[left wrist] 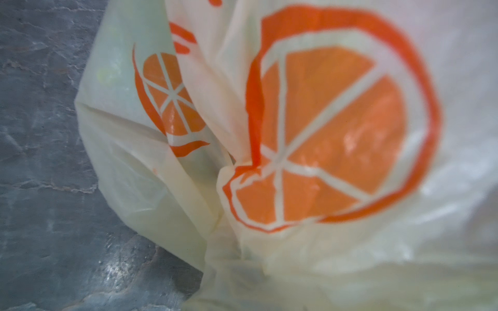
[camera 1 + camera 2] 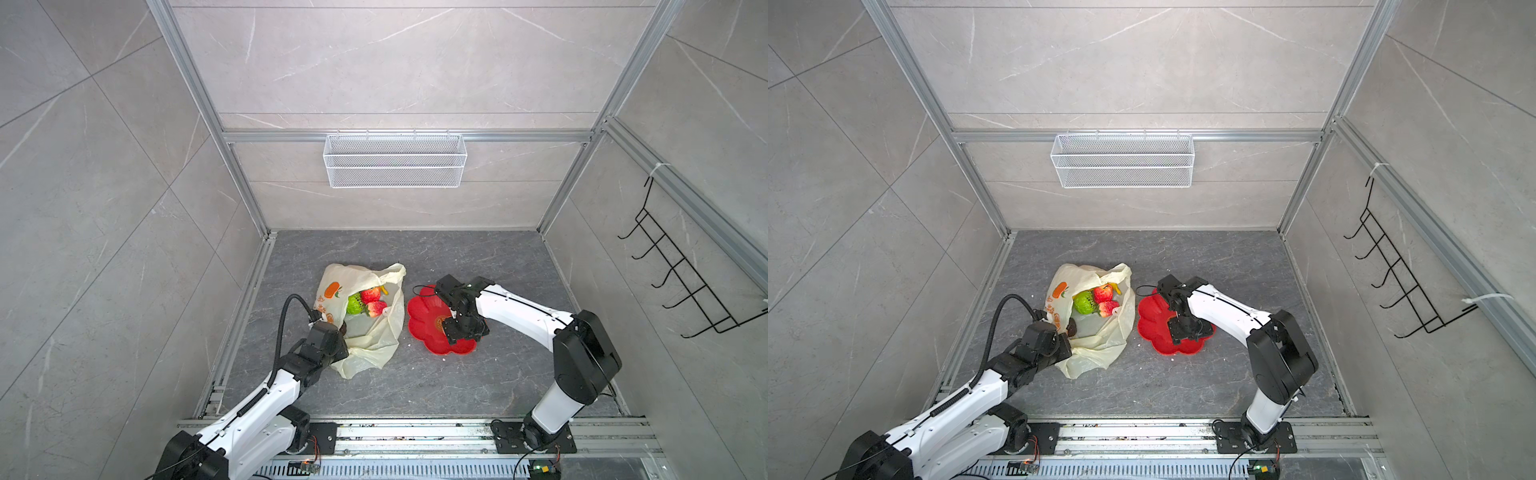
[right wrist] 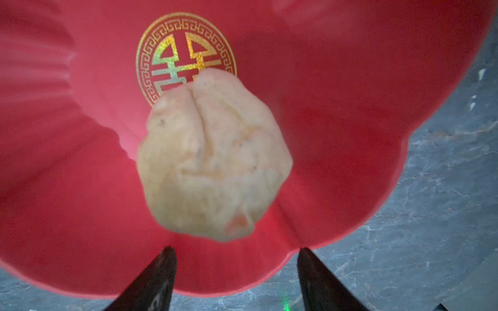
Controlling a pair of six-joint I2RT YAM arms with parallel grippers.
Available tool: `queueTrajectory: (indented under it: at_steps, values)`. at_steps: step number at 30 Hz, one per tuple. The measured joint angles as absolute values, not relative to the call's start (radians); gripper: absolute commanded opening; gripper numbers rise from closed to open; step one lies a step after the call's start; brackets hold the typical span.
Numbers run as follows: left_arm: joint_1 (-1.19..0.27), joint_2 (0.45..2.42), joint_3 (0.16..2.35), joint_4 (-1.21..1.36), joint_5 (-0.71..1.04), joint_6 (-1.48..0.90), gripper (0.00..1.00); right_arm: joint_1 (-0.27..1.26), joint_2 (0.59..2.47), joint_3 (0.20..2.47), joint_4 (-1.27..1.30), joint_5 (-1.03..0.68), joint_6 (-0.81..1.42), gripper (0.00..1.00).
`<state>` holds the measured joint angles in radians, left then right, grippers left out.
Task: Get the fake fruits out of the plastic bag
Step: 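Raise the right gripper and reach it into the bag opening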
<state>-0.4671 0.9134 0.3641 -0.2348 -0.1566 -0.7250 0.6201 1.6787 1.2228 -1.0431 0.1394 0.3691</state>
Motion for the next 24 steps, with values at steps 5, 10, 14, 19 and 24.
queueTrajectory:
  at_steps: [5, 10, 14, 19, 24]
  values:
    - [-0.467, 0.919, 0.364, -0.234, -0.156, -0.725, 0.00, 0.629, 1.587, 1.244, -1.050, 0.146, 0.374, 0.68]
    - [-0.467, 0.928, 0.364, -0.234, -0.155, -0.725, 0.00, 0.730, 1.464, 1.255, -1.009, 0.154, 0.394, 0.64]
    - [-0.467, 0.929, 0.364, -0.234, -0.155, -0.725, 0.00, 0.853, 1.424, 1.268, -0.921, 0.161, 0.429, 0.61]
    - [-0.467, 0.932, 0.364, -0.235, -0.154, -0.725, 0.00, 0.938, 1.441, 1.249, -0.748, 0.136, 0.491, 0.57]
    - [-0.467, 0.934, 0.365, -0.237, -0.154, -0.725, 0.00, 0.979, 1.551, 1.248, -0.561, 0.076, 0.553, 0.56]
